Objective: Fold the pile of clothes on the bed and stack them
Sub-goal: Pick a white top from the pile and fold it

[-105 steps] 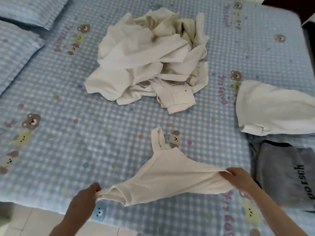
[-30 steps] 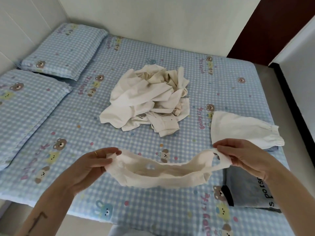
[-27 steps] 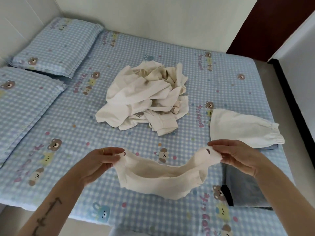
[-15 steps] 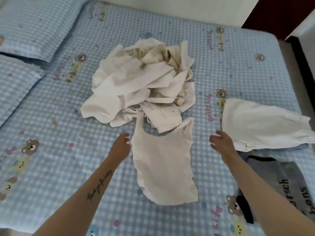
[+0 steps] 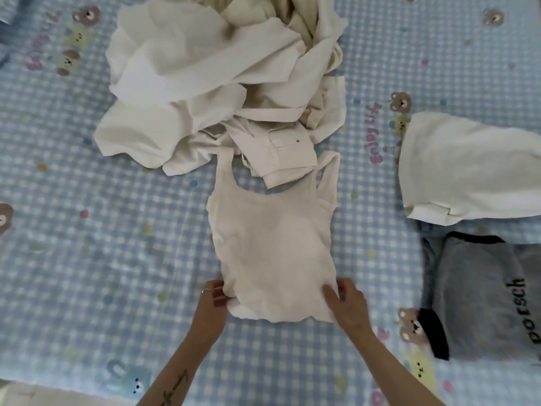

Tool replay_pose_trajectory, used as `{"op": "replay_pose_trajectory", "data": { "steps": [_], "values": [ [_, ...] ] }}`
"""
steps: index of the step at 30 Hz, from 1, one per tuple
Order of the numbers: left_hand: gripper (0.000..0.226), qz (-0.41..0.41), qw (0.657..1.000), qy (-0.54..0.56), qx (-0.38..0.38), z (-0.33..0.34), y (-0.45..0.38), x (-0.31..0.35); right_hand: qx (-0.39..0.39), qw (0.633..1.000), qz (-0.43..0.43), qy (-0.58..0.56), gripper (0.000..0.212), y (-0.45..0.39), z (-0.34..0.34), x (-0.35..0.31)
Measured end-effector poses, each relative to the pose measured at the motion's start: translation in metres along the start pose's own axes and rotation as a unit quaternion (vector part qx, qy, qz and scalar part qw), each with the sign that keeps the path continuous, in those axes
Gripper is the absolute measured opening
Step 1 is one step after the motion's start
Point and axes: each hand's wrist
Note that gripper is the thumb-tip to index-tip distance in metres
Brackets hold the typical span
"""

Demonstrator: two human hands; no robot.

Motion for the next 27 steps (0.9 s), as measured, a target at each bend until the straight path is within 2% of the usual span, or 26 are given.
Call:
{"op": "replay_pose_trajectory", "data": {
  "steps": [2,3,5,9,12,15,16,19,22,24,25,27],
  "values": [
    [0.036,0.016,0.998,-0.039,-0.056,0.003,0.012,-0.001,-0.018,1.000,0.019,-0.004,0.014,0.000,0.000,0.004],
    [0.030,0.022,0.997,-0.049,-0.053,0.005,0.011,0.000,-0.024,0.999,0.027,-0.010,0.015,0.000,0.001,0.006],
    [0.021,0.034,0.998,-0.054,-0.009,0.009,0.009,0.005,-0.022,0.999,0.038,-0.025,0.018,0.000,0.000,0.006],
    [0.031,0.021,0.995,-0.072,0.064,-0.002,0.015,-0.004,0.026,0.997,0.058,-0.037,0.027,0.004,-0.008,0.009],
    [0.021,-0.025,0.996,-0.034,0.075,-0.020,0.032,-0.023,0.042,0.996,0.072,-0.031,0.027,0.012,-0.010,0.015],
    [0.008,-0.042,0.997,-0.005,0.065,-0.033,0.045,-0.040,0.023,0.995,0.084,-0.052,0.027,0.021,-0.007,0.020],
    [0.009,-0.049,0.997,0.010,0.060,-0.032,0.046,-0.042,0.011,0.995,0.085,-0.056,0.027,0.023,-0.006,0.022],
    [0.029,-0.074,0.995,0.036,0.054,-0.027,0.034,-0.037,-0.010,0.995,0.078,-0.063,0.024,0.026,-0.001,0.028],
    [0.015,-0.029,0.997,-0.040,0.053,-0.030,0.023,-0.034,-0.005,0.994,0.074,-0.078,0.024,0.028,-0.008,0.031],
    [0.018,-0.027,0.995,-0.072,0.067,-0.042,0.028,-0.046,0.003,0.996,0.076,-0.056,0.025,0.033,-0.019,0.043],
    [0.022,-0.040,0.993,-0.087,0.068,-0.052,0.037,-0.054,-0.016,0.996,0.087,-0.030,0.026,0.038,-0.025,0.052],
    [0.029,-0.077,0.987,-0.135,0.044,-0.065,0.058,-0.071,-0.108,0.986,0.126,0.024,0.023,0.058,-0.032,0.069]
  ]
}}
Point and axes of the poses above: each hand's wrist, its own y-axis away from the middle knuckle, its own z-axis out of the palm, x = y × z, and after that the axes turned 1 degree about y, right-handed
